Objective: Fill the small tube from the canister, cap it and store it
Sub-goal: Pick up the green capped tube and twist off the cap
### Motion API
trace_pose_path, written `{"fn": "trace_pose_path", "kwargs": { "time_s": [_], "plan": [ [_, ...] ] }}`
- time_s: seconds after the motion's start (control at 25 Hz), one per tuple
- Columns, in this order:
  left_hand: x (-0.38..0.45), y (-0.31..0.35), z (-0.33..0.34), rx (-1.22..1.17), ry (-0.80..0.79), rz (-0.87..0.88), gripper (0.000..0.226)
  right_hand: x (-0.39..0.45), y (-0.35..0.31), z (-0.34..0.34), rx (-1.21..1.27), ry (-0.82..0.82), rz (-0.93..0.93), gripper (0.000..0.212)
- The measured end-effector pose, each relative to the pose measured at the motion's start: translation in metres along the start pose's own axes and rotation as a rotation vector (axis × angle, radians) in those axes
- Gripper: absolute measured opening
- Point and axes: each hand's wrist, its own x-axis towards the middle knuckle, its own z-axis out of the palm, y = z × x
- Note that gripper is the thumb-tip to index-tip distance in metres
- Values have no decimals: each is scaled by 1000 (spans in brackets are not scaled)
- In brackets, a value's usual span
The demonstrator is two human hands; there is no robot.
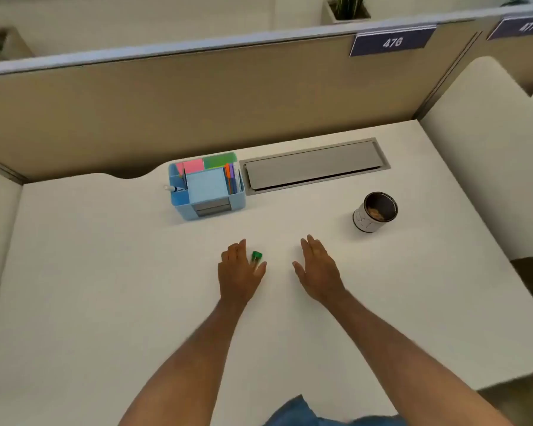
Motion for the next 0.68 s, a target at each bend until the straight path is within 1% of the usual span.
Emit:
{"fn": "trace_pose_path", "kwargs": {
  "time_s": [0.08, 0.12, 0.24, 0.48, 0.68],
  "plan": [
    [3, -3, 7, -101, -29, -96, 70, -2, 0, 10, -34, -46, 31, 67],
    [2, -6, 10, -112, -45, -114, 66, -5, 2, 16, -56, -60, 42, 67],
    [6, -11, 17, -105, -85, -108, 53, -9, 2, 27, -104, -56, 24, 66],
    [15, -11, 21, -150, -68, -99, 27, -8, 1, 34, -69, -42, 52, 67],
    [15, -14, 22, -170, -79, -102, 23, -8, 5, 35, -68, -51, 57, 68]
  ]
}}
